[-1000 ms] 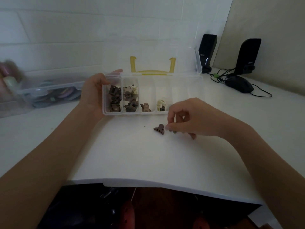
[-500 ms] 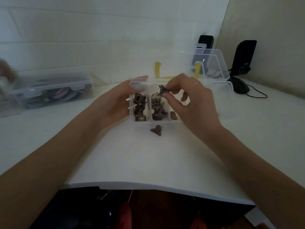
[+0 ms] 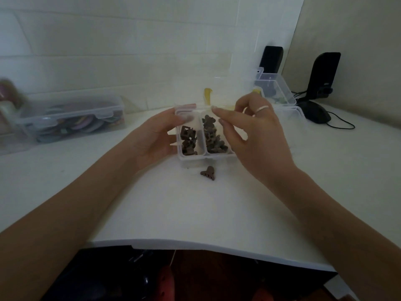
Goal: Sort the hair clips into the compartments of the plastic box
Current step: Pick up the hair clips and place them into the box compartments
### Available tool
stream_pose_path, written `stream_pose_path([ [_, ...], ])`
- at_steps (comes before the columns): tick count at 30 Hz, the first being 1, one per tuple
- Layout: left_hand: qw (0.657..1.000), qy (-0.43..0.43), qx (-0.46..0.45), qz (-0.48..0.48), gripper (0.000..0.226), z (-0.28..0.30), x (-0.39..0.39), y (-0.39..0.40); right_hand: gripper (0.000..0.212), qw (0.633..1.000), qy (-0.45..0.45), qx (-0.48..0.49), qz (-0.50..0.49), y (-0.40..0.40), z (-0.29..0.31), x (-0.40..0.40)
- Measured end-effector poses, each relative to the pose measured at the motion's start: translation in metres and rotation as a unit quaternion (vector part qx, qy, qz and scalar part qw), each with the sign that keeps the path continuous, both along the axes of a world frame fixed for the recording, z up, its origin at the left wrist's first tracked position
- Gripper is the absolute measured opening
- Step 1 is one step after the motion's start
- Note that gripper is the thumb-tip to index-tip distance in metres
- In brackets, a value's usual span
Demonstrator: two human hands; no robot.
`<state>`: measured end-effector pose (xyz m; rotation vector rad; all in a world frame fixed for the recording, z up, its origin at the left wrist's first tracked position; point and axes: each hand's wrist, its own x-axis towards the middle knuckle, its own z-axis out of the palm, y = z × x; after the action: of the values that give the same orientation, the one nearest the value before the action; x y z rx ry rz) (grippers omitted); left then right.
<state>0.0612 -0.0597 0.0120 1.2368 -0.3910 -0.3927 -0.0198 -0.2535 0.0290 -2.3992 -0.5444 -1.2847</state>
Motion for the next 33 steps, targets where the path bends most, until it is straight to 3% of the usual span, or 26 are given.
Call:
stream_pose_path([
  [3, 1.000, -0.001, 0.000, 0.007, 0.067, 0.001, -0.001, 0.003, 0.022, 0.995, 0.030, -0.026, 0.095, 0.000, 0.004, -0.008],
  [6, 1.000, 0.021, -0.017, 0.010, 0.088, 0.005, -0.002, 0.007, 0.021, 0.985, 0.104, -0.085, 0.113, 0.004, -0.001, -0.013],
  [9, 0.997, 0.024, -0.041, 0.059, 0.053, 0.007, 0.003, 0.013, 0.019, 0.983, 0.091, -0.115, 0.110, 0.006, -0.003, -0.017],
  [11, 0.995, 0.027, -0.049, 0.078, 0.044, 0.008, 0.003, 0.014, 0.020, 0.985, 0.083, -0.109, 0.106, 0.006, 0.000, -0.018],
  [15, 0.994, 0.023, -0.058, 0.086, 0.027, 0.011, -0.005, 0.010, 0.028, 0.959, 0.210, -0.188, 0.040, 0.007, 0.003, -0.018],
  [19, 0.994, 0.025, -0.072, 0.079, 0.029, 0.014, -0.007, 0.009, 0.022, 0.941, 0.249, -0.228, 0.004, 0.008, 0.001, -0.017],
  [24, 0.995, 0.026, -0.070, 0.070, 0.040, 0.016, -0.009, 0.009, 0.025, 0.931, 0.271, -0.241, 0.036, 0.007, -0.001, -0.017],
  [29, 0.996, 0.016, -0.064, 0.067, 0.045, 0.015, -0.007, 0.011, 0.016, 0.940, 0.259, -0.204, 0.090, 0.009, -0.004, -0.016],
  [33, 0.996, 0.006, -0.055, 0.069, 0.050, 0.015, -0.006, 0.012, 0.012, 0.976, 0.173, -0.049, 0.126, 0.008, 0.001, -0.017],
])
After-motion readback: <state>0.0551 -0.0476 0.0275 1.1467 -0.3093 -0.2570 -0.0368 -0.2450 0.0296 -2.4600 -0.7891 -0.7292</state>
